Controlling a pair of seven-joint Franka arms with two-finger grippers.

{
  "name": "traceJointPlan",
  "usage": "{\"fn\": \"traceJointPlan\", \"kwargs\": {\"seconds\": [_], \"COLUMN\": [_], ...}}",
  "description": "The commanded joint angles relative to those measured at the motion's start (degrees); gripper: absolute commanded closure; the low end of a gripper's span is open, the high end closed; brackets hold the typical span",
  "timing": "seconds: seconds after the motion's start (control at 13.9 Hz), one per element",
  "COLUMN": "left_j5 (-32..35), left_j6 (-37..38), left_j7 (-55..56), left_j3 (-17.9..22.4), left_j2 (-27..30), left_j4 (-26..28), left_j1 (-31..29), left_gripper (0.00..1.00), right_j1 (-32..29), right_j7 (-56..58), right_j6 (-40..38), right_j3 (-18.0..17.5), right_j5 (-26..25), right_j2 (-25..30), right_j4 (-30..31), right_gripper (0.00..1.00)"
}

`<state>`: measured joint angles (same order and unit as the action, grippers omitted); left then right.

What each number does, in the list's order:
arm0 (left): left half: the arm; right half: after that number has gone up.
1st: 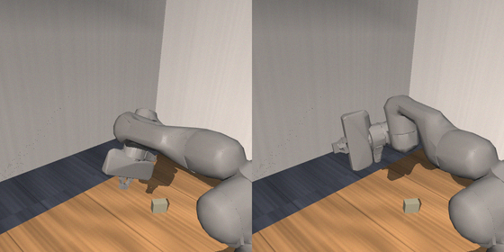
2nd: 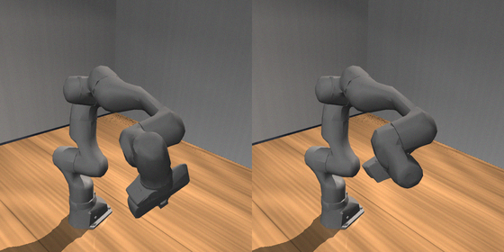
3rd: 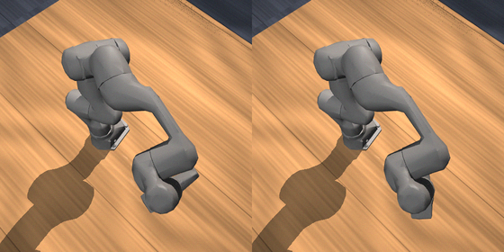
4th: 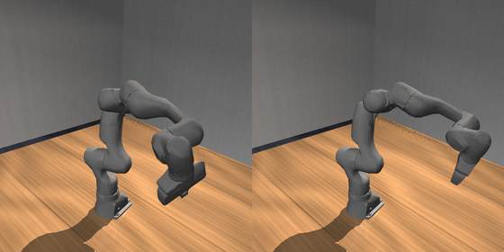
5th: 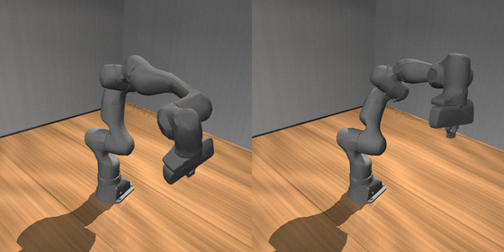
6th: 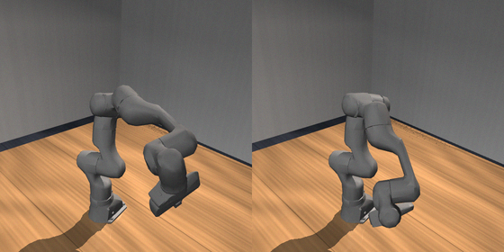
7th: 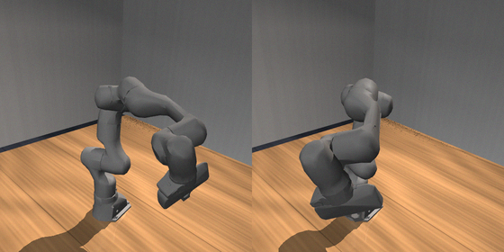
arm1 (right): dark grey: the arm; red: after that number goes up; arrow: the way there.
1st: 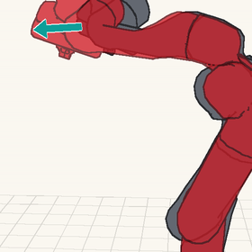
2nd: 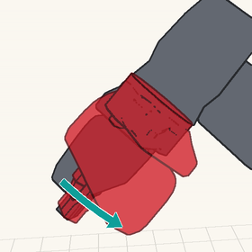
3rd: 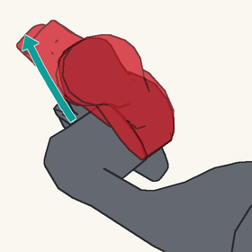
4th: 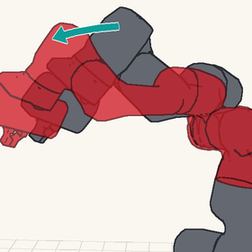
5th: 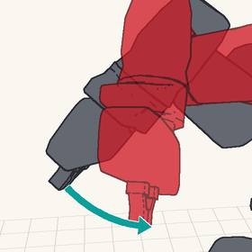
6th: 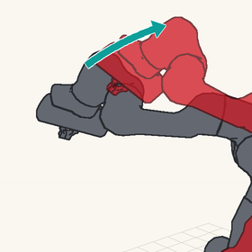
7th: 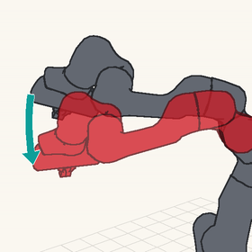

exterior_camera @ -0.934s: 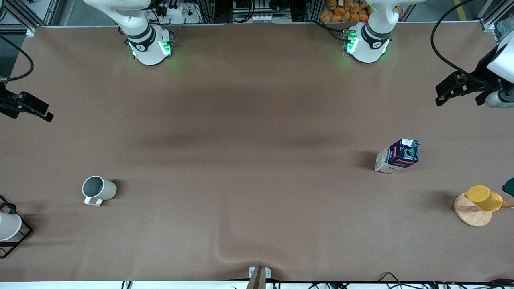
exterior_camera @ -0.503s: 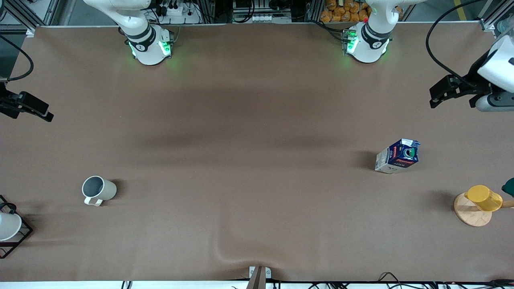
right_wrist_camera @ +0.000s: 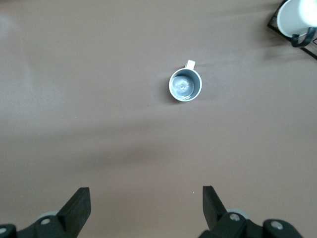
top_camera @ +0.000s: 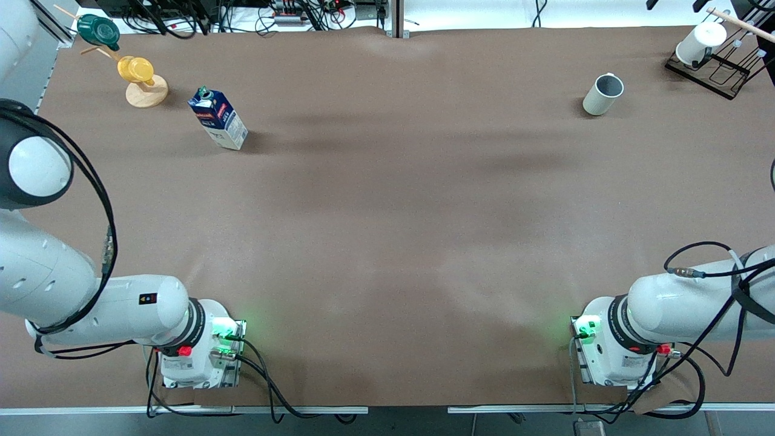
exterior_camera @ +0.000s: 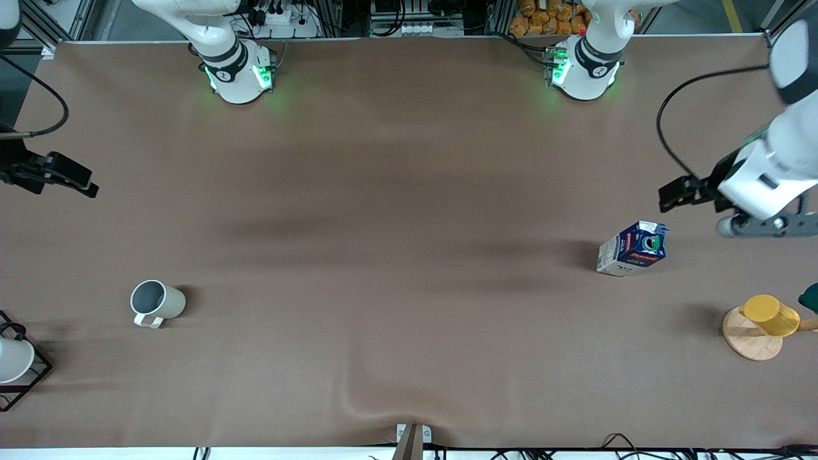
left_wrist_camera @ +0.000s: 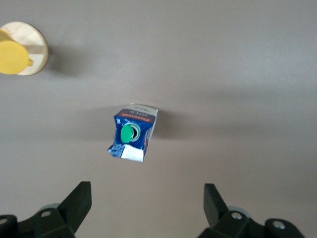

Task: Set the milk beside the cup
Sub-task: 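Reach the left gripper down to the milk carton while the right gripper reaches the mug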

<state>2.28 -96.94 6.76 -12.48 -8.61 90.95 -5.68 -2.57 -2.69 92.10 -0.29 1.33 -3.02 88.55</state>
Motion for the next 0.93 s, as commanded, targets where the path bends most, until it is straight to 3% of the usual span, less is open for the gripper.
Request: {"fn": "traceJointPlan", "kwargs": {"seconds": [0.0,0.14,0.43,0.86], "left_j5": [-0.17,0.09,1.06,1.24], "left_j6": [-7.81,-12.29,-13.01,-18.11], "left_j7": [-0.88,-1.05,-1.14,-2.72], "left_j3": [-0.08,-0.08,-0.44,-0.44], "left_j2": [2.63,2.37,0.00,-1.67], "left_j4": [9.04,12.92,13.72,17.06], "left_j1": [-1.25,-1.61,-1.61,-2.92], "left_gripper": [0.00,0.00,0.00,0.00], "right_j1": [-0.24,0.02,-1.29,-5.95], "right_j7": [-0.39,-0.48,0.49,9.80], "right_j6": [-0.26,0.26,1.14,12.55], "right_j3": [0.12,0.12,0.38,0.47], "right_j5": [0.60,0.61,0.08,-2.12], "right_j2": [-3.99,-7.68,-12.97,-25.35], "right_j4": [-0.57,-0.83,-0.92,-4.25], "right_gripper": [0.00,0.00,0.00,0.00]}}
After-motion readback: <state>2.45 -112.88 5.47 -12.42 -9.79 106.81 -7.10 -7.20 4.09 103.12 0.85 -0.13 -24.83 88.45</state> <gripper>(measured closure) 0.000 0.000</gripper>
